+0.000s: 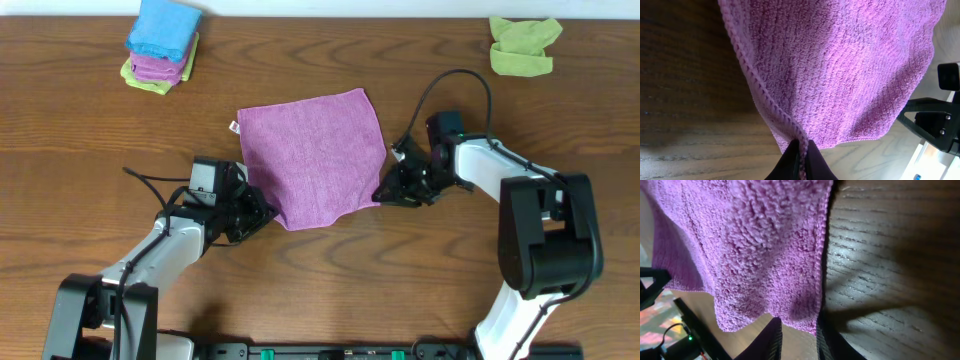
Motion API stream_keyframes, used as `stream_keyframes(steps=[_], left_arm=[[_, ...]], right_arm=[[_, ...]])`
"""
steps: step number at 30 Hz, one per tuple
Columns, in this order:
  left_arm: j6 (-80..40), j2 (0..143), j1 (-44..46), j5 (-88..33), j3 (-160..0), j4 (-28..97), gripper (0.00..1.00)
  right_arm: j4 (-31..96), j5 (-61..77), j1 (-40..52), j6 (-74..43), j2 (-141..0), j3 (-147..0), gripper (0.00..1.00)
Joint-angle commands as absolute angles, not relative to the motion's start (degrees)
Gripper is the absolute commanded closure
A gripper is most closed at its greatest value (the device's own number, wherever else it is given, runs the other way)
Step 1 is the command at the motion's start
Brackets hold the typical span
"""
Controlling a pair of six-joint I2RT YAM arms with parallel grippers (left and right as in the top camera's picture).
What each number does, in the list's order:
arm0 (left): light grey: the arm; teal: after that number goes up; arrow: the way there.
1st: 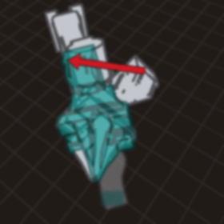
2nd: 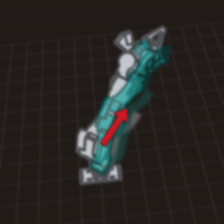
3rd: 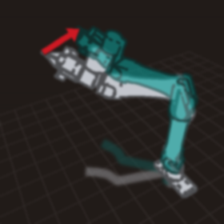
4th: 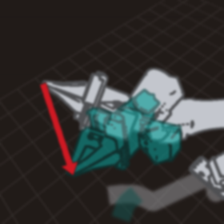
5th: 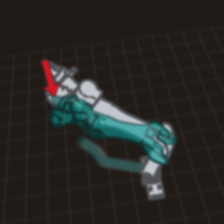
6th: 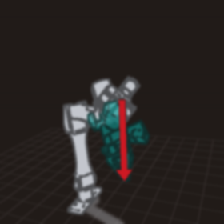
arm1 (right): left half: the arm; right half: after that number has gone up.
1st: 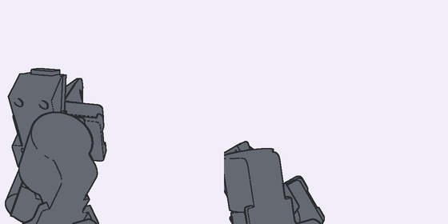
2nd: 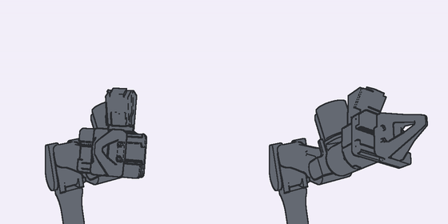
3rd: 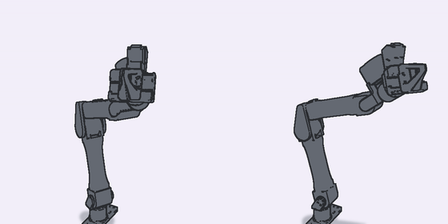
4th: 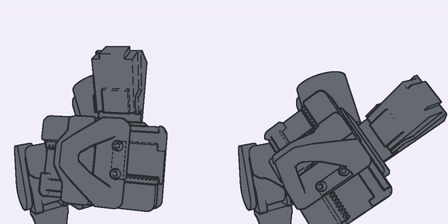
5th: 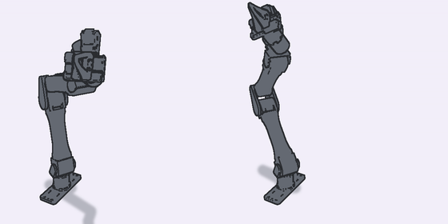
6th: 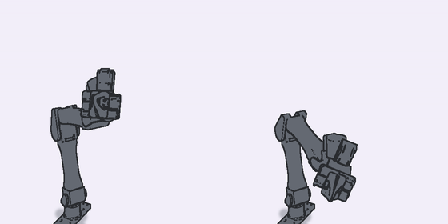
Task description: Fold the cloth
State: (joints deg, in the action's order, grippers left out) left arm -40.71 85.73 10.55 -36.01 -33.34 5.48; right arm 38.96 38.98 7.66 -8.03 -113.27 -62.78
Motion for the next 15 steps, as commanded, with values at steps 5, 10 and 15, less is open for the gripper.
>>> stream_keyframes(steps=[5,10,15], left_arm=[[-40.7,86.1,10.5,-36.9,-34.4,5.3,0.94],[-40.7,86.1,10.5,-37.1,-34.4,5.3,0.94],[-40.7,86.1,10.5,-37.2,-34.4,5.3,0.94]], right_arm=[[41.8,22.3,8.2,-6.7,-113.5,-61.8,0.57],[39.6,16.8,8.2,-6.8,-109.9,-61.8,0.45],[35.9,16.9,8.3,-6.8,-110.0,-61.8,0.44]])
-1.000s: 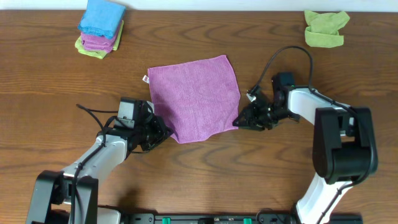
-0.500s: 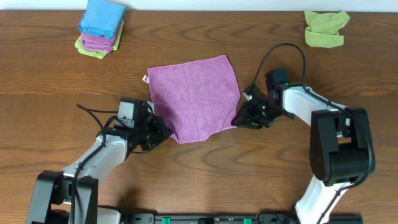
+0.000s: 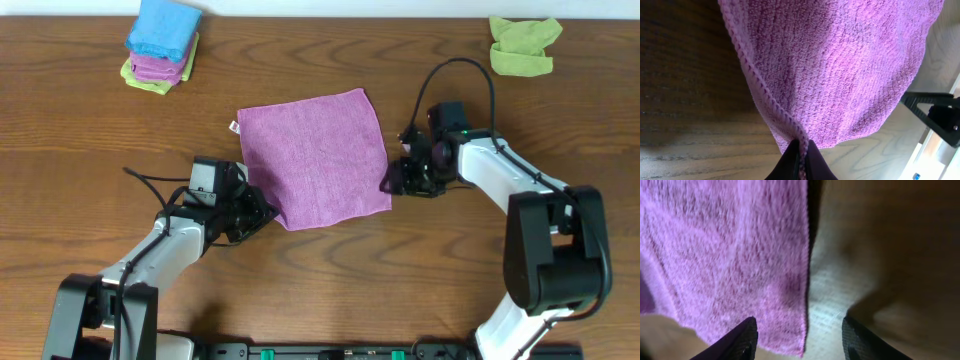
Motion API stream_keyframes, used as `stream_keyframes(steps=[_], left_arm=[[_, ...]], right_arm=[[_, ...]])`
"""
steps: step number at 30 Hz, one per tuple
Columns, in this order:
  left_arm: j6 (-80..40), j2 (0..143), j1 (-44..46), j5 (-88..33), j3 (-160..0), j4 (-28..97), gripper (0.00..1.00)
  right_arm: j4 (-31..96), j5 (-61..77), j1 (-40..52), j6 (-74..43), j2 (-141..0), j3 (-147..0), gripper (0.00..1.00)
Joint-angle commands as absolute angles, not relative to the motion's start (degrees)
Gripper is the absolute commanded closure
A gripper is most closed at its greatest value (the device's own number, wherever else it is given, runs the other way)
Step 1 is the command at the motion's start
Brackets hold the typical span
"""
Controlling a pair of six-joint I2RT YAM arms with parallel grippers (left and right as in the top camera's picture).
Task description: Fold the cloth
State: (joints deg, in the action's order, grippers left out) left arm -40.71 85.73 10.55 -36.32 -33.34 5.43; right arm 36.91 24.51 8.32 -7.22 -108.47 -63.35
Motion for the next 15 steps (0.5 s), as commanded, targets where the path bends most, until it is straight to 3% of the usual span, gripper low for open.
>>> stream_keyframes(steps=[1,15], left_arm=[[-40.7,86.1,10.5,-37.2,-34.4,5.3,0.94],[-40.2,86.1,10.5,-37.1,-34.4,5.2,0.94]], right_arm=[[34.9,17.0,8.3,-6.9,-110.0,-61.8,0.43],[26.5,30.2,8.4,-7.4,-113.5,-61.8,0.43]])
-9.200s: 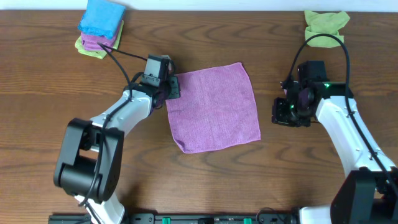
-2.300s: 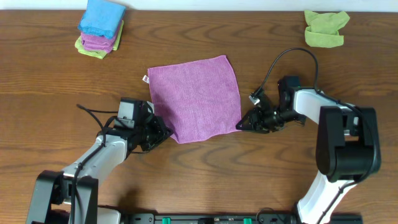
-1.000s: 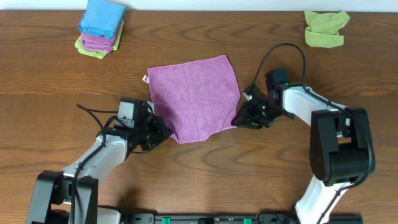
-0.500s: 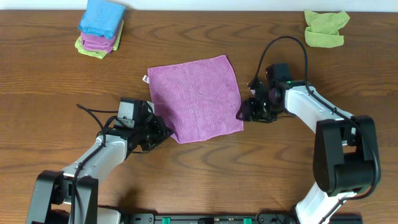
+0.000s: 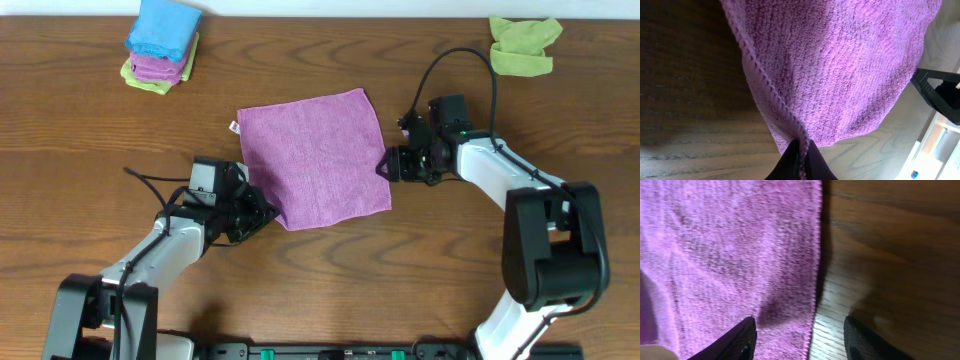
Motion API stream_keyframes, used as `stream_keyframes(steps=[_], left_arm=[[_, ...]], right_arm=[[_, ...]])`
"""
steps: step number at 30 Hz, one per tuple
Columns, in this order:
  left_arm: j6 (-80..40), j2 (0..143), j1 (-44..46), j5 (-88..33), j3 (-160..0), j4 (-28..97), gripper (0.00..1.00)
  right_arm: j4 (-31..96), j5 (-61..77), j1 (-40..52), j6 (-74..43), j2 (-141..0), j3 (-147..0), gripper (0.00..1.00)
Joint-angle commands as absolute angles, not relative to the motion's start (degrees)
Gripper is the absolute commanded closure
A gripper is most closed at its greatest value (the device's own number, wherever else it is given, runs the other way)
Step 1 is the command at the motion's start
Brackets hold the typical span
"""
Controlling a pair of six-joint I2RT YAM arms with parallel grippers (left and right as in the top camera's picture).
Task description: Fold the cloth
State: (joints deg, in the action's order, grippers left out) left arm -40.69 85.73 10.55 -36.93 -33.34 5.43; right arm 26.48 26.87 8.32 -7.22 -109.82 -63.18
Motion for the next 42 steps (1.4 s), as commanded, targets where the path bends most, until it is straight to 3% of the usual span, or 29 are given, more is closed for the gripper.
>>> stream_keyframes(steps=[1,12,21,31,42], left_arm=[[-40.2,86.1,10.5,-37.1,-34.4,5.3,0.94],[-39.4,86.1,10.5,-37.1,-34.4,5.2,0.94],[-38.5,86.1,10.5,-37.1,-34.4,5.3,0.94],[-37.7,86.1,10.5,-37.1,-34.4,5.2,0.94],[-37.7,86.1,10.5,-37.1,-34.5,4.4,0.94]], right_arm=[[26.5,31.0,8.4,-7.4,-113.9,-61.8,0.43],[35.0,32.0,10.1,-4.8,-115.2,-61.8,0.45],[41.2,31.3,10.1,-2.7,-115.2,-61.8,0.54],[49.1,30.9,10.1,3.4,-115.1,-61.8,0.51],[46.9,23.7,13.8,0.6,-115.1,-61.8,0.57]])
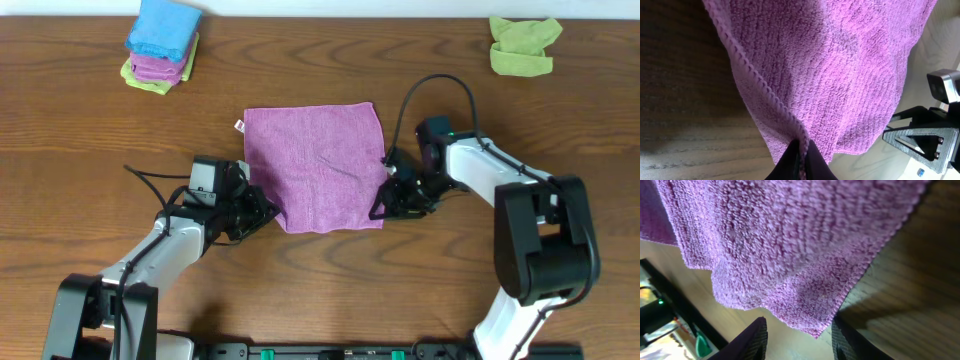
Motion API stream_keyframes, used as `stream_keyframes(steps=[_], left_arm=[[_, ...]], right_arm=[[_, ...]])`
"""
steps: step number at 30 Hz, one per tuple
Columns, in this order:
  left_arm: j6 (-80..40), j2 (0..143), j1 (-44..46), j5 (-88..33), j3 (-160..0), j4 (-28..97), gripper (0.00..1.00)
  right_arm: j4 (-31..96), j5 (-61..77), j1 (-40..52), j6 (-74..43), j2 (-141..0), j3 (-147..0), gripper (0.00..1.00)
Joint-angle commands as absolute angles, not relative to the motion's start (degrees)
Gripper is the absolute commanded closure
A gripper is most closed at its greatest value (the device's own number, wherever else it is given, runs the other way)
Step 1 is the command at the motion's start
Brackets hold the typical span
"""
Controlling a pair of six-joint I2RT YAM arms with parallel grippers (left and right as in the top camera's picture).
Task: Fold the cloth
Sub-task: 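Lift both held corners and carry them toward the cloth's far edge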
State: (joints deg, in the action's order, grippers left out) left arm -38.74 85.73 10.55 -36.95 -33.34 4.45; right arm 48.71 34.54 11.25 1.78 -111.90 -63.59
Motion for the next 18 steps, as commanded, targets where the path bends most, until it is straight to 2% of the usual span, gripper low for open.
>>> stream_keyframes(steps=[1,14,18], left_arm=[[-37.7,86.1,10.5,-37.1,-34.5,4.4,0.94],[-37.7,86.1,10.5,-37.1,-34.5,4.2,0.94],[-37.7,86.1,10.5,-37.1,-34.5,4.2,0.94]], right_arm=[[46.5,22.9,14.3,0.2,-115.1,-61.8,0.57],[45.8,10.1,18.1,-10.4,-115.1,-61.8,0.67],[44.9,7.8,19.4,-13.3,-115.1,-61.8,0.65]])
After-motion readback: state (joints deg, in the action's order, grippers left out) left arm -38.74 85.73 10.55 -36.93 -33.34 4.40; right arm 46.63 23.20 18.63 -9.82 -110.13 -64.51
